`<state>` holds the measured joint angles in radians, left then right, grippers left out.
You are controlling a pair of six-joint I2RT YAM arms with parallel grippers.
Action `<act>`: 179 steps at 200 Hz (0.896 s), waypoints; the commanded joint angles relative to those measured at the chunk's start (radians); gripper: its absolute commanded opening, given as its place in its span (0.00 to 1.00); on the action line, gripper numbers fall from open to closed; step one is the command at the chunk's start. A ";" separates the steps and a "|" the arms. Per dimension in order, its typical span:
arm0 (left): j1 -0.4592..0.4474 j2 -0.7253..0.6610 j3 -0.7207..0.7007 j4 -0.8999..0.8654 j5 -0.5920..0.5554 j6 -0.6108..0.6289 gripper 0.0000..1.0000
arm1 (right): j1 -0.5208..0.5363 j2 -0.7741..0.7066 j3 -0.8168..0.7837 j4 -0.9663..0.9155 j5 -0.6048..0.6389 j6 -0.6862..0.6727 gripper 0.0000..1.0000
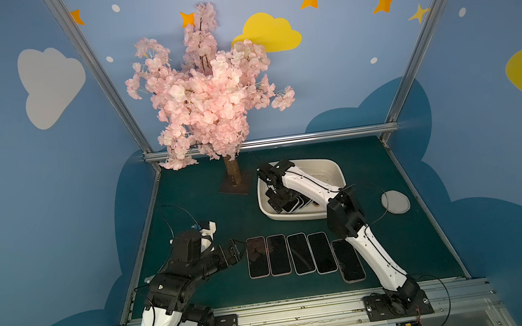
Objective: Take the phone out of the storage box
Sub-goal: Pick up the phone from the storage box.
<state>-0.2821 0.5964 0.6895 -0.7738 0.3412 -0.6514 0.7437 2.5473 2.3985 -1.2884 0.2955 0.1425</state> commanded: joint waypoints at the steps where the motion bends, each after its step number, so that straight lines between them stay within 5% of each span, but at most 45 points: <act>1: 0.003 0.002 0.029 -0.004 -0.003 0.013 1.00 | -0.023 -0.054 0.010 -0.012 0.021 0.030 0.98; 77: 0.005 0.039 0.023 0.044 0.003 -0.005 1.00 | -0.043 -0.073 0.013 0.081 -0.219 -0.017 0.98; 179: 0.004 0.020 -0.023 0.063 -0.003 -0.050 1.00 | -0.032 -0.010 0.012 0.104 -0.140 -0.103 0.98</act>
<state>-0.2813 0.6231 0.6872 -0.7277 0.3405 -0.6914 0.7086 2.5053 2.4001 -1.1889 0.1314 0.0803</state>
